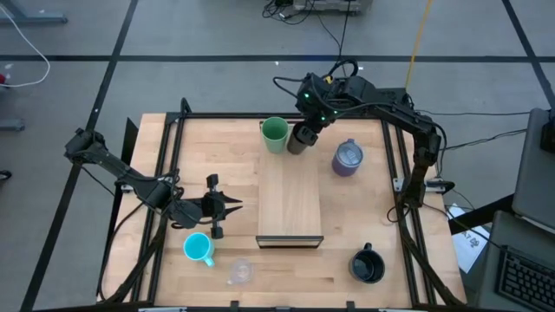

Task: Stack small to large cups/mugs on shelf
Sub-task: Put the black cup on the shelf

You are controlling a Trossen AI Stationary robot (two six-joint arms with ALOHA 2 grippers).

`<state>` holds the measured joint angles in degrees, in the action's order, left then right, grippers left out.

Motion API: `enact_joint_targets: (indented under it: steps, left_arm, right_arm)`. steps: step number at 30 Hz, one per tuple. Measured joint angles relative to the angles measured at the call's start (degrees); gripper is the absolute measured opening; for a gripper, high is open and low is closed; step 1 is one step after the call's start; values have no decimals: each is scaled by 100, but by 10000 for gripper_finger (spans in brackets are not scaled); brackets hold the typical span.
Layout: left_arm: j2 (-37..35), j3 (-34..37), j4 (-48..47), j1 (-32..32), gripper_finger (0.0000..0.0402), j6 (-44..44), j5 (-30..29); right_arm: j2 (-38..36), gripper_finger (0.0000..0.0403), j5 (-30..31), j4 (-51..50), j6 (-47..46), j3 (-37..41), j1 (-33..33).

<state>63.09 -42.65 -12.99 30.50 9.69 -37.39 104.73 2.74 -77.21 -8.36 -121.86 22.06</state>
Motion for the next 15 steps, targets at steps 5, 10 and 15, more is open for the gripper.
enact_joint_targets:
  steps: [5,10,15]
  left_arm:
    - [0,0,0,0,65,0,-1]
    - [0,0,0,0,65,0,-2]
    - [0,0,0,0,65,4,-1]
  right_arm:
    - [0,21,-3,63,-130,0,9]
    - [0,33,-131,59,-271,-2,74]
    - [0,42,-286,17,-388,-7,162]
